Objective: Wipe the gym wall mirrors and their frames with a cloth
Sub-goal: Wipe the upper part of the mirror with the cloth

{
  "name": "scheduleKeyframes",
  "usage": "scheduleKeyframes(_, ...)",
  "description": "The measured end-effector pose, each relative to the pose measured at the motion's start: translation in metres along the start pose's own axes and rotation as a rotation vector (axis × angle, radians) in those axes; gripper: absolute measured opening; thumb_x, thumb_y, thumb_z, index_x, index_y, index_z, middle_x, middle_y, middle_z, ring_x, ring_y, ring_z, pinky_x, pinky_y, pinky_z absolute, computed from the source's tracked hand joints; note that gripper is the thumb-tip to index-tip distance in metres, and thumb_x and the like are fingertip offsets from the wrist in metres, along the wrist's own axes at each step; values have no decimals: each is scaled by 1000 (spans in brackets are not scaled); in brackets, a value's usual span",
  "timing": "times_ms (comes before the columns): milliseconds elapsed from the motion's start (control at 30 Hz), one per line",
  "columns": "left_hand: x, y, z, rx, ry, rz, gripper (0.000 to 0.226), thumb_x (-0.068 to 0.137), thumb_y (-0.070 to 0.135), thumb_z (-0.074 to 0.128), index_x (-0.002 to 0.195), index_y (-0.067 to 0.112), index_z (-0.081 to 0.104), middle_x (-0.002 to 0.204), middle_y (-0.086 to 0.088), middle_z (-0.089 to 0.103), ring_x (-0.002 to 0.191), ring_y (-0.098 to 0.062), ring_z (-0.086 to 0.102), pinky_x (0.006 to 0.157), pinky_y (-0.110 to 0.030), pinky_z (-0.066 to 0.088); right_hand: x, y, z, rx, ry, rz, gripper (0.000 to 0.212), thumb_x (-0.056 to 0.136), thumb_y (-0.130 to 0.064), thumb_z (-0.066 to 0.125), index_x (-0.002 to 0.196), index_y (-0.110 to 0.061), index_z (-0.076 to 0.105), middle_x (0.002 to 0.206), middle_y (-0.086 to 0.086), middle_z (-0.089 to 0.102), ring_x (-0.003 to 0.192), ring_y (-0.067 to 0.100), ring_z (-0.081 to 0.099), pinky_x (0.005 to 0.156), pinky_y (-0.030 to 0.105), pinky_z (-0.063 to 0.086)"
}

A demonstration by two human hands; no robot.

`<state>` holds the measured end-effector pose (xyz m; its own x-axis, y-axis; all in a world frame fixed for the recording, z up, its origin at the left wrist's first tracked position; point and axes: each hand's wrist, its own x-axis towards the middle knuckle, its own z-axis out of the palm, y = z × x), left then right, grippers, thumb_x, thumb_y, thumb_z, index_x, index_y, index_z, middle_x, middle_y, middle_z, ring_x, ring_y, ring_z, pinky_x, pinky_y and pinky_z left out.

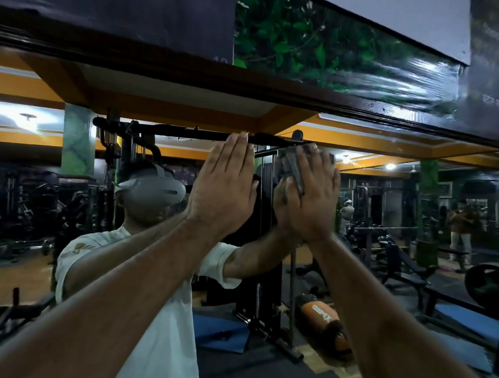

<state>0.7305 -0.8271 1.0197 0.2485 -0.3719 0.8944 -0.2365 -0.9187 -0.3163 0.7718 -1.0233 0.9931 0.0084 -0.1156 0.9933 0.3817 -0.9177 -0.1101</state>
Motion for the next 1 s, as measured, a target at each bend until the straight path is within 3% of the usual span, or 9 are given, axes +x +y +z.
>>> scheduleKeyframes(100, 1, 4, -7, -6, -23, -4, 69, 104, 42, 33, 158, 1, 20, 167, -21, 13, 156, -32, 8, 127, -47, 10, 34, -9, 2, 23, 28, 403, 70, 97, -54, 25, 162, -28, 32, 171, 3, 24, 160, 28, 12, 126, 60, 11)
scheduleKeyframes(133, 3, 5, -12, -20, -20, -2, 68, 103, 42, 36, 157, 2, 25, 166, -21, 19, 155, -32, 13, 127, -46, 12, 42, -18, 5, 31, -3, 421, 70, 98, -53, 25, 163, -29, 29, 172, 3, 21, 160, 27, 9, 126, 61, 9)
scheduleKeyframes(233, 13, 0, -22, -92, 89, 2, 58, 103, 37, 41, 150, 3, 41, 157, -19, 39, 148, -31, 34, 124, -45, 22, 42, -27, 12, 53, -72, 5, 64, 103, -50, 28, 163, -29, 28, 173, 2, 18, 161, 25, 5, 128, 55, 1)
scheduleKeyframes(300, 21, -10, -23, -75, 127, 15, 59, 102, 36, 40, 150, 2, 40, 160, -21, 34, 150, -32, 30, 124, -47, 23, 45, -10, 13, 57, -45, -106, 60, 105, -47, 32, 162, -29, 32, 172, 3, 20, 160, 25, 7, 128, 54, 4)
scheduleKeyframes(433, 29, -23, -13, 87, 2, 40, 73, 103, 47, 16, 160, 1, 12, 168, -22, 3, 157, -33, 0, 128, -48, 3, 77, 0, 12, 11, 64, 329, 68, 100, -54, 20, 163, -31, 29, 172, 4, 21, 160, 29, 10, 126, 61, 11)
scheduleKeyframes(633, 29, -20, -6, 109, 23, 43, 74, 100, 44, 7, 159, 0, 10, 167, -24, 1, 156, -35, -2, 127, -50, 4, 68, -21, 14, 36, -39, -193, 61, 103, -42, 42, 162, -31, 31, 173, 2, 20, 161, 22, 7, 128, 56, 8)
scheduleKeyframes(833, 27, -23, 0, 103, 117, 67, 68, 104, 41, 24, 156, -2, 25, 165, -25, 16, 155, -36, 12, 126, -51, 16, 86, -25, 18, 44, 71, 170, 66, 97, -49, 33, 160, -31, 36, 171, 5, 25, 160, 27, 13, 126, 61, 12)
scheduleKeyframes(900, 28, -23, 0, 109, 128, 70, 69, 101, 40, 24, 155, -3, 28, 164, -26, 19, 155, -37, 15, 125, -52, 17, 77, -42, 19, 96, -4, -29, 65, 98, -45, 37, 161, -30, 35, 172, 3, 23, 161, 24, 9, 128, 58, 5)
scheduleKeyframes(1000, 27, -23, 0, 107, 136, 72, 70, 101, 41, 22, 155, -3, 28, 164, -25, 20, 155, -36, 16, 125, -51, 17, 65, -28, 18, 61, -51, -341, 62, 100, -43, 41, 160, -28, 38, 170, 2, 27, 160, 22, 13, 126, 59, 11)
